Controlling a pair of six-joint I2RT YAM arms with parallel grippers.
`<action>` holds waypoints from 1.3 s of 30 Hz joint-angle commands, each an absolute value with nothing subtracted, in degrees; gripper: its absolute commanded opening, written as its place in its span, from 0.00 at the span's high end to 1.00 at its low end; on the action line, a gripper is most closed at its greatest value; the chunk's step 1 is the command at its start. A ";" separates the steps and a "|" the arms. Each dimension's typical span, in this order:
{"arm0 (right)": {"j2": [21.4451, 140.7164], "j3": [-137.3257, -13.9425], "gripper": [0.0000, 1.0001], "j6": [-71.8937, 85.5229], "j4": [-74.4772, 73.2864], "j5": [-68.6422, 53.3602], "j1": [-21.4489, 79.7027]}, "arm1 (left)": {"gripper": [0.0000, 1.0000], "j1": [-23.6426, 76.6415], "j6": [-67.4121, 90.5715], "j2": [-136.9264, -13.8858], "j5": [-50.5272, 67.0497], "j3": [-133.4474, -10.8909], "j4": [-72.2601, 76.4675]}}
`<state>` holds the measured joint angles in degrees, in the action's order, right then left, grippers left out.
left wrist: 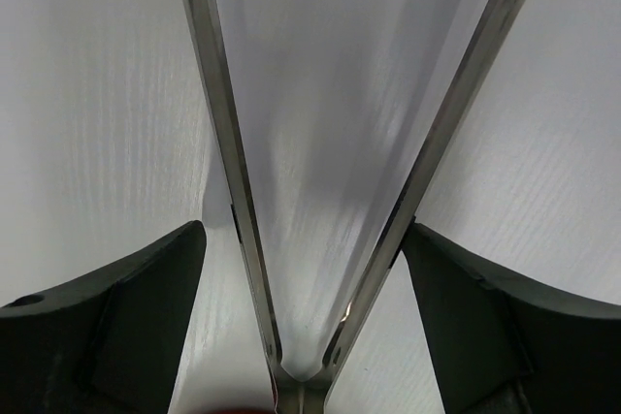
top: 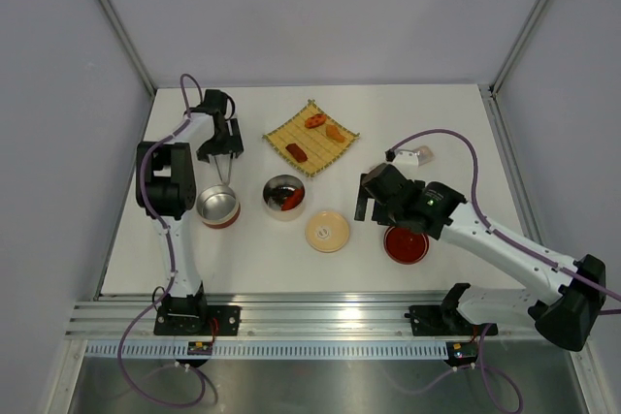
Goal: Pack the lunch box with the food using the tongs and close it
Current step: Pick up the clamp at the center of the board, then pick up the fake food from the plate.
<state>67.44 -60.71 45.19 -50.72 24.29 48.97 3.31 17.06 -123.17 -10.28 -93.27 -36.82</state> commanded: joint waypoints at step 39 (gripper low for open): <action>64.34 -62.67 0.00 46.76 -53.26 26.89 49.22 | 0.60 24.79 4.75 -114.52 -9.76 -118.91 -53.17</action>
